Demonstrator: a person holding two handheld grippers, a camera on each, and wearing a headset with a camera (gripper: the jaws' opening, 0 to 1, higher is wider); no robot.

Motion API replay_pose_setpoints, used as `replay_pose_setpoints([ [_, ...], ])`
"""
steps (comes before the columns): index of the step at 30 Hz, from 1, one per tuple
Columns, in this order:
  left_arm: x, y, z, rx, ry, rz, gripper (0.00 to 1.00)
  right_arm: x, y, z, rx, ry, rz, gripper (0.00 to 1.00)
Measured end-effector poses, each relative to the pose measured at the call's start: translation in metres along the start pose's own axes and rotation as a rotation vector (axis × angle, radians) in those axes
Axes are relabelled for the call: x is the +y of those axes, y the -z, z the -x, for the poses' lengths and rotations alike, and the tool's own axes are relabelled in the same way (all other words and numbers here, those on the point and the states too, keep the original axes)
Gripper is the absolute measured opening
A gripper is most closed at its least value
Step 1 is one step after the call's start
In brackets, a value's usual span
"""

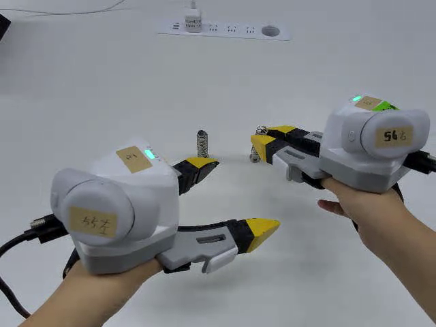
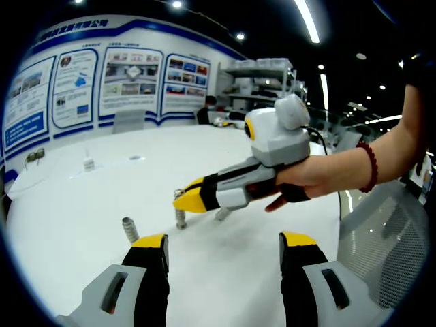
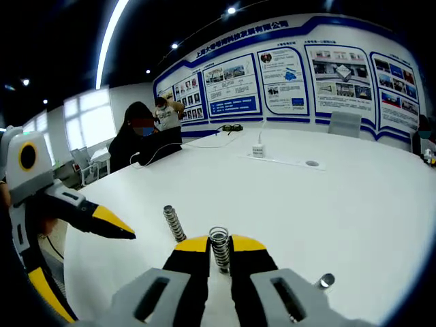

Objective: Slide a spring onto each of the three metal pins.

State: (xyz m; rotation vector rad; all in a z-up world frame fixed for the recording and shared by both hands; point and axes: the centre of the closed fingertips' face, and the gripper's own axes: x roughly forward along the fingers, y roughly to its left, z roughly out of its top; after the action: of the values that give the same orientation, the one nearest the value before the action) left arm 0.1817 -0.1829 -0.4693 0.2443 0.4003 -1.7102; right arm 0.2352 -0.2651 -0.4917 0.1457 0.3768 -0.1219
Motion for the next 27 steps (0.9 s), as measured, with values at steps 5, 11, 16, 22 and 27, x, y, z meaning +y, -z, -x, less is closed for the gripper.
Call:
replay_pose_setpoints([
  [5, 0.000, 0.000, 0.000, -0.001, -0.002, -0.001, 0.67, 0.000, 0.005, -0.002, 0.015, 0.002, 0.003, 0.12],
  [11, 0.001, 0.000, 0.000, -0.001, -0.002, -0.002, 0.66, 0.000, 0.009, -0.003, 0.032, 0.001, 0.009, 0.12],
  [16, 0.001, -0.001, 0.001, -0.003, -0.006, -0.003, 0.66, 0.001, 0.014, -0.003, 0.048, 0.003, 0.043, 0.12],
  [22, 0.002, 0.000, 0.001, 0.000, -0.010, -0.006, 0.65, -0.001, 0.013, -0.003, 0.049, 0.007, 0.088, 0.12],
  [27, 0.003, -0.001, 0.002, -0.003, -0.016, -0.010, 0.65, 0.000, 0.012, -0.004, 0.052, 0.005, 0.093, 0.12],
])
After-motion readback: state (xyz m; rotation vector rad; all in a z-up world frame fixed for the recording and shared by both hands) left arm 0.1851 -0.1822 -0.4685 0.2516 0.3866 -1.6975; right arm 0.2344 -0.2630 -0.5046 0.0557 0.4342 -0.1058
